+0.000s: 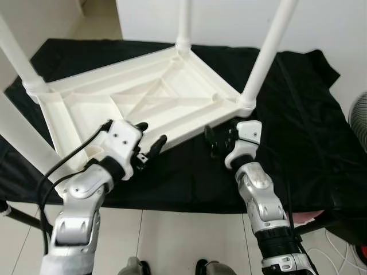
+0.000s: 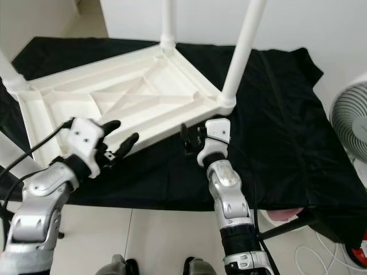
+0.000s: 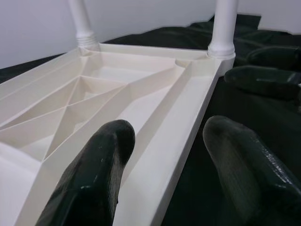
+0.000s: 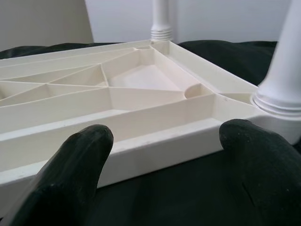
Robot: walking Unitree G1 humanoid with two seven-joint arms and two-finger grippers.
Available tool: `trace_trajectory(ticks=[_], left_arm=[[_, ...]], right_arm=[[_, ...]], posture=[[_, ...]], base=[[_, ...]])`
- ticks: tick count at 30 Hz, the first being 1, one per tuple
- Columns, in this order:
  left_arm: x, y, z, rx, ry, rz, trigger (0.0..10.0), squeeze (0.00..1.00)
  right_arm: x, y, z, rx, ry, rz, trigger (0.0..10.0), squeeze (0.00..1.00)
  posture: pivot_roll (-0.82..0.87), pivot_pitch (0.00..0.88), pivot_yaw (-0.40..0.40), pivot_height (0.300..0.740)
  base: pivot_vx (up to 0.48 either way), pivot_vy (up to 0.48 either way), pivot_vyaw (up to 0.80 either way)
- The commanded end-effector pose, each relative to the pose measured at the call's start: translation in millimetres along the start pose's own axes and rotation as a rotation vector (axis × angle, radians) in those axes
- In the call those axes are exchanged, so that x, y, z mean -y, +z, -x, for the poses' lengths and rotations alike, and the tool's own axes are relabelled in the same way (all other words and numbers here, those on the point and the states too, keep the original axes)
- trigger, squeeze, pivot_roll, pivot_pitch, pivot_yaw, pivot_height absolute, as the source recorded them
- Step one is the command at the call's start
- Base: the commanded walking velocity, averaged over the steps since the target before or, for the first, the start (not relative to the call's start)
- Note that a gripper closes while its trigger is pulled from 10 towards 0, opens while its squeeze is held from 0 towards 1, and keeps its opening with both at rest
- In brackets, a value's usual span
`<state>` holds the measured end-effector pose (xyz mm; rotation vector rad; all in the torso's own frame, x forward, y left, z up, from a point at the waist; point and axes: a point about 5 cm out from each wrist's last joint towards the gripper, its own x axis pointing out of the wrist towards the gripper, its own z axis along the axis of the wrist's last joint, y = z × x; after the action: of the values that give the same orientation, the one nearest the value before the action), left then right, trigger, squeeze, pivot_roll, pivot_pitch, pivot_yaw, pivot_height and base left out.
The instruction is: Building children table
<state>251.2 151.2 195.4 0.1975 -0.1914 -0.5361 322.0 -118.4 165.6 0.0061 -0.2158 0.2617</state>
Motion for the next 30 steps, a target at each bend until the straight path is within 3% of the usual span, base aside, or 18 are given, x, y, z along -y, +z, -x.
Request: trace_trajectory(ticks=[1, 2, 3, 8, 9, 11, 13, 14, 16, 18, 23, 25, 30], left_arm=[[-7.1, 5, 9.2, 0.013, 0.091, 0.021, 10.0, 0.00], [-7.1, 5, 9.2, 0.013, 0.091, 0.021, 10.0, 0.00], [-9.4, 8, 30.8, 0.002, 0.083, 0.053, 10.0, 0.00], [-11.0, 7, 49.3, -0.027, 0.061, 0.062, 10.0, 0.00], [-11.9, 5, 60.5, -0.051, 0.047, 0.075, 10.0, 0.00], [-11.9, 5, 60.5, -0.051, 0.047, 0.075, 10.0, 0.00], [-14.2, 5, 78.6, -0.077, 0.034, 0.083, 10.0, 0.00], [-14.2, 5, 78.6, -0.077, 0.034, 0.083, 10.0, 0.00], [-18.5, 9, 102.1, -0.083, -0.002, 0.112, 10.0, 0.00], [-19.3, 10, 106.5, -0.083, -0.009, 0.116, 10.0, 0.00], [-30.5, 12, 124.3, -0.097, 0.017, 0.098, 10.0, 0.00], [-44.2, 13, 140.3, -0.126, 0.068, 0.071, 10.0, 0.00], [-56.8, 14, 157.0, -0.157, 0.132, 0.053, 10.0, 0.00]], right_arm=[[0.4, -3, 0.0, -0.008, 0.012, 0.008, 10.0, 0.00], [0.4, -3, 0.0, -0.008, 0.012, 0.008, 10.0, 0.00], [1.0, -2, -4.9, -0.003, 0.024, 0.013, 10.0, 0.00], [1.7, -3, -8.4, -0.002, 0.031, 0.017, 10.0, 0.00], [1.7, -3, -9.7, -0.001, 0.035, 0.018, 10.0, 0.00], [1.7, -3, -9.7, -0.001, 0.035, 0.018, 10.0, 0.00], [2.0, -4, -12.1, 0.000, 0.039, 0.020, 10.0, 0.00], [2.0, -4, -12.1, 0.000, 0.039, 0.020, 10.0, 0.00], [3.2, -4, -15.3, 0.003, 0.040, 0.021, 10.0, 0.00], [3.5, -4, -15.6, 0.004, 0.040, 0.022, 10.0, 0.00], [6.0, -4, -16.1, 0.009, 0.037, 0.027, 10.0, 0.00], [8.3, -4, -17.3, 0.010, 0.034, 0.030, 10.0, 0.00], [9.4, -5, -18.5, 0.011, 0.033, 0.033, 10.0, 0.00]], posture=[[0.00, 0.144, -0.007, 0.740], [0.00, 0.144, -0.007, 0.740], [0.01, 0.147, -0.011, 0.740], [0.02, 0.152, -0.017, 0.740], [0.03, 0.153, -0.017, 0.740], [0.03, 0.153, -0.017, 0.740], [0.04, 0.153, -0.018, 0.740], [0.04, 0.153, -0.018, 0.740], [0.04, 0.153, -0.016, 0.740], [0.04, 0.153, -0.016, 0.740], [0.04, 0.153, -0.016, 0.740], [0.04, 0.150, -0.020, 0.740], [0.05, 0.150, -0.023, 0.740]], base=[[0.000, 0.000, 0.00], [0.000, 0.000, 0.00], [0.000, 0.000, 0.00], [0.000, 0.000, 0.00], [0.000, 0.000, 0.00], [0.000, 0.000, 0.00], [0.000, 0.000, 0.00], [0.000, 0.000, 0.00], [0.000, 0.000, 0.00], [0.000, 0.000, 0.00], [0.000, 0.000, 0.00], [0.000, 0.000, 0.00], [0.000, 0.000, 0.00]])
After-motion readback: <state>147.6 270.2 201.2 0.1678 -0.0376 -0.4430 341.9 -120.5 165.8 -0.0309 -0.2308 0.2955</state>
